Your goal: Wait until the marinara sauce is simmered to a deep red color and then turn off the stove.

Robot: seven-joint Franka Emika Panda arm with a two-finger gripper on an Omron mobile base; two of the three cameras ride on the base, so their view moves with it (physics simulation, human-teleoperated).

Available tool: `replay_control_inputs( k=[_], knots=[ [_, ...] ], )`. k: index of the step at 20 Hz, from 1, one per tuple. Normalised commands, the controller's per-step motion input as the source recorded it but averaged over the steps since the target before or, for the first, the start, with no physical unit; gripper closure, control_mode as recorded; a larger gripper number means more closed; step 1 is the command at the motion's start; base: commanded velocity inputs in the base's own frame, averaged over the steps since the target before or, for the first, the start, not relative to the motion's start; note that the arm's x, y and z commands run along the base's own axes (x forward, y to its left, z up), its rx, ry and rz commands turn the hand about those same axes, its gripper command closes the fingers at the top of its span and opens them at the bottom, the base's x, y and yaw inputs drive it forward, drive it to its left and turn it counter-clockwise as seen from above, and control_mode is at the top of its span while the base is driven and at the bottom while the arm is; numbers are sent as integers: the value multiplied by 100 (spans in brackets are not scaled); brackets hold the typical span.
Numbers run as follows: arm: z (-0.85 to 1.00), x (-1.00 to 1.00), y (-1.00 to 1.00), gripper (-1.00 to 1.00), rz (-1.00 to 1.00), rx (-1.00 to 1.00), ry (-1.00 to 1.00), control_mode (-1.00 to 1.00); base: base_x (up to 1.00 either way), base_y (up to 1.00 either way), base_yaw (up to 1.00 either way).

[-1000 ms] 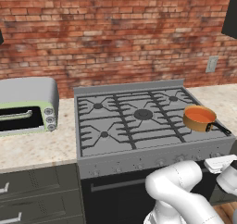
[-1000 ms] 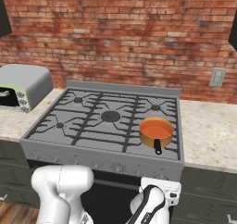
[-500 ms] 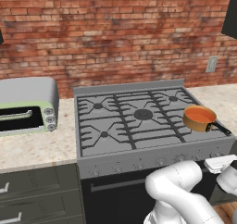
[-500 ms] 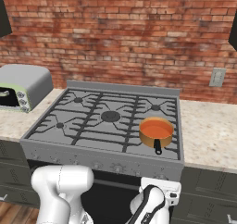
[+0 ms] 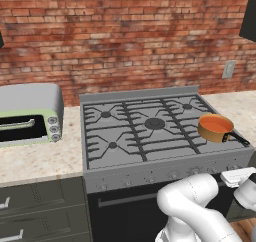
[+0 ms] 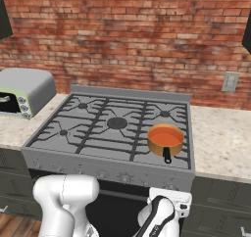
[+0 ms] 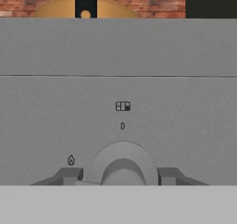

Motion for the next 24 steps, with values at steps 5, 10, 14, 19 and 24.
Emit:
replay_control_inputs(
  k=[5, 10, 14, 19, 24],
  knots=[
    [0, 0, 0, 100, 0, 0, 0, -100, 0, 0, 0],
    [0, 0, 0, 100, 0, 0, 0, -100, 0, 0, 0],
    [0, 0, 0, 100, 0, 0, 0, -100, 0, 0, 0],
    [0, 0, 0, 100, 0, 0, 0, -100, 0, 0, 0],
    [0, 0, 0, 100, 0, 0, 0, -100, 0, 0, 0]
  ],
)
